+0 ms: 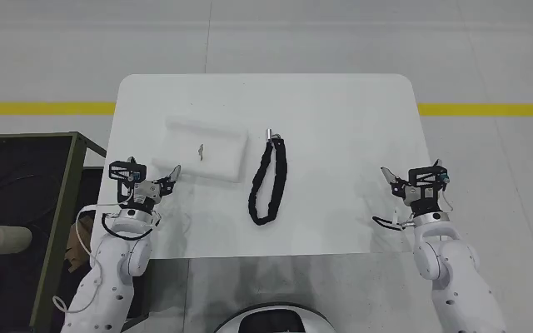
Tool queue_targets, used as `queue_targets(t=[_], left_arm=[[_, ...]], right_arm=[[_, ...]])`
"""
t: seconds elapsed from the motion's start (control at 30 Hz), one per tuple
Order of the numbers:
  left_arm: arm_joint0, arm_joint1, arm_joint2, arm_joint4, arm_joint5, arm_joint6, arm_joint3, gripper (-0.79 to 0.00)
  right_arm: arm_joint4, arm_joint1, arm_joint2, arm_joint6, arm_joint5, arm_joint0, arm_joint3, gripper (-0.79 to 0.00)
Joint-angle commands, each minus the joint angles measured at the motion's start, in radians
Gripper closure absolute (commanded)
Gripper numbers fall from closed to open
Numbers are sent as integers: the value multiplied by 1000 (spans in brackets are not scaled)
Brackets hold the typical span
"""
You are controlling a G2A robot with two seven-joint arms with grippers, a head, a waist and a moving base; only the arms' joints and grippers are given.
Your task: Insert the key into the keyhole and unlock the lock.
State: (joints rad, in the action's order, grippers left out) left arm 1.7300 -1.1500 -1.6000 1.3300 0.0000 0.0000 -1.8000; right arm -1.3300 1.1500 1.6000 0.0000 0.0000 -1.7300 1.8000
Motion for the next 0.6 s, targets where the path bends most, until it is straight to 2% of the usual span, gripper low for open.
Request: queue_targets(t=[0.0, 0.1, 0.17, 0.23, 0.33, 0.4, 0.43, 0.5, 0.57], left_arm=[[-1, 1, 0, 10, -11, -11, 1, -785], [-18, 3, -14, -17, -48, -89, -28, -785], [-26, 6, -42, -83, -107, -189, -87, -785], [-38, 12, -93, -168, -155, -336, -157, -785], [-87, 25, -166, -342, -230, -639, -250, -785], [-143, 34, -207, -462, -234, -838, -292, -785], [-181, 39, -221, -505, -208, -966, -303, -785], [-287, 51, -225, -590, -165, -1193, -307, -785], [-423, 65, -185, -611, -126, -1407, -268, -785]], right_arm=[[0, 0, 0, 0, 0, 0, 0, -785], [0, 0, 0, 0, 0, 0, 0, -785], [0, 0, 0, 0, 0, 0, 0, -785], [0, 0, 0, 0, 0, 0, 0, -785], [0, 0, 0, 0, 0, 0, 0, -785], [0, 0, 0, 0, 0, 0, 0, -785], [0, 0, 0, 0, 0, 0, 0, -785], [0, 0, 0, 0, 0, 0, 0, -785], [0, 0, 0, 0, 0, 0, 0, -785]])
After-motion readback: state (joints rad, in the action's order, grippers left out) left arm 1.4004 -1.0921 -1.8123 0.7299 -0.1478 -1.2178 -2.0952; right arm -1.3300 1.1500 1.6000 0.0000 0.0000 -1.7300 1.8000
